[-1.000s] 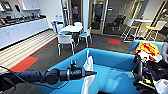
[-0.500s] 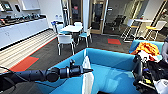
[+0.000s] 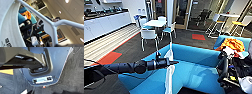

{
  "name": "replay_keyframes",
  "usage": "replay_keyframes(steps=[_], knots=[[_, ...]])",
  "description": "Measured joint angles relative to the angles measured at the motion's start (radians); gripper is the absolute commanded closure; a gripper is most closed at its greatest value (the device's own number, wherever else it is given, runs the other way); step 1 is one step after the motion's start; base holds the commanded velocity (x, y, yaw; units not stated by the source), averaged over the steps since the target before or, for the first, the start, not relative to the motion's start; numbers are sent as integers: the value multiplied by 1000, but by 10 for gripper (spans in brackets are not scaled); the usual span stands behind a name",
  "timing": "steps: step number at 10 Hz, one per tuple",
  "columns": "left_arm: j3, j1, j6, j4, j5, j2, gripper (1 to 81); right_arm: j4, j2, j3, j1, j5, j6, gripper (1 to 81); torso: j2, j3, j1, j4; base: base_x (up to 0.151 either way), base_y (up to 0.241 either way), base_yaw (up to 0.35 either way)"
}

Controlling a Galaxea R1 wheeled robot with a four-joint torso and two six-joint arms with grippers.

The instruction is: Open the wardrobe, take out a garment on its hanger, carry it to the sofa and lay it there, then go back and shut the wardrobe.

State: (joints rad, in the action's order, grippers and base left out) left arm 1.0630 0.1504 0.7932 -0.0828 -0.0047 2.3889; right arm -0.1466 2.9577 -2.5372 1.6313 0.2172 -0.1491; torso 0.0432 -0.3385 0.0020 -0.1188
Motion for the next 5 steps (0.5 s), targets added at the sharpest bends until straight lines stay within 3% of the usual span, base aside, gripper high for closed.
replay_keyframes(steps=[5], knots=[[114,-64,46,0,5,198,811,1,5,0,-19,-3,0,10,0,-13,0,0,0,0,0]])
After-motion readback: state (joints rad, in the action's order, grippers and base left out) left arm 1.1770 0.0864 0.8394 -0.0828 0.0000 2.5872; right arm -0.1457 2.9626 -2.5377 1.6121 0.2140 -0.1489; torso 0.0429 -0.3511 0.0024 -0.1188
